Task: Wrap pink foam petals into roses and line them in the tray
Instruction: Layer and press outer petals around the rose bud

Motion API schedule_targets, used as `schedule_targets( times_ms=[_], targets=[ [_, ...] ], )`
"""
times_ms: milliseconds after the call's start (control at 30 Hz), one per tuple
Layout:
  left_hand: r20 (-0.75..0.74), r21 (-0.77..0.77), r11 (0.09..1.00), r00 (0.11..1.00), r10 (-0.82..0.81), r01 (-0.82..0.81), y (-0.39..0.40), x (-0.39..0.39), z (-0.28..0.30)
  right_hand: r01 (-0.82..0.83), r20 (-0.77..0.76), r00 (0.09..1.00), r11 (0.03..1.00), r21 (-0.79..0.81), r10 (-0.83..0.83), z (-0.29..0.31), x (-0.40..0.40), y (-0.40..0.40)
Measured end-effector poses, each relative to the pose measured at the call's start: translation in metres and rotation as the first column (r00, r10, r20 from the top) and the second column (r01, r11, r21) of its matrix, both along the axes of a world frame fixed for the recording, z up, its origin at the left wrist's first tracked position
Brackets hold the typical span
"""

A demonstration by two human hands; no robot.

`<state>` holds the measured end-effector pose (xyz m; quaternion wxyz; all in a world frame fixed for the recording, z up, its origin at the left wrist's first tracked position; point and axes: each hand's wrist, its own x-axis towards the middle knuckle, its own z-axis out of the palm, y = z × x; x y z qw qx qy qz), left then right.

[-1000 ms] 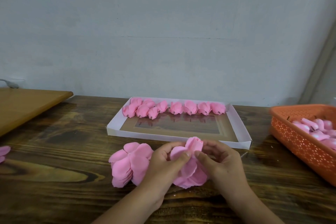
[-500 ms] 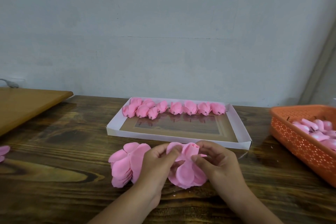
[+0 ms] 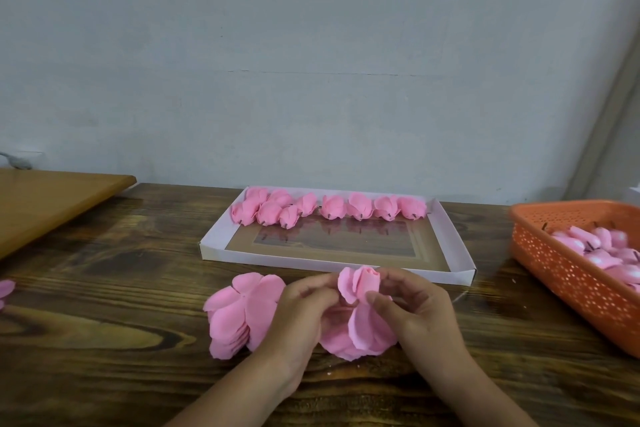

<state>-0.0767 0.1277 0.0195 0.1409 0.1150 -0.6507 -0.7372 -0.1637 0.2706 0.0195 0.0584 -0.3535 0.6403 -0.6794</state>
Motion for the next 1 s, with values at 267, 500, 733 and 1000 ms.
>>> schedule_targets(
  times_ms=[267,500,733,1000],
  targets=[
    [-0.09,-0.098,0.989,0.991,0.098,-0.107,0.0025,0.0005,-0.0047,-0.033,0.02,0.999,0.999,0.001,0.033,0.0007,0.0001,0.0013],
    [-0.119,-0.124,0.977,0.98,0.159,-0.173,0.0035,0.0,-0.0067,-0.082,0.045,0.996,0.996,0.019,0.081,-0.0037,-0.0021,0.0006],
    [-0.073,-0.13,0.981,0.988,0.136,-0.144,0.0016,0.0006,-0.0036,-0.042,0.208,0.977,0.999,-0.017,0.045,-0.0033,-0.0032,0.0015],
    [-0.176,-0.203,0.97,0.979,0.101,-0.137,0.0009,-0.0007,-0.0086,-0.074,0.21,0.974,0.997,-0.037,0.08,-0.0006,-0.002,0.0018]
  ],
)
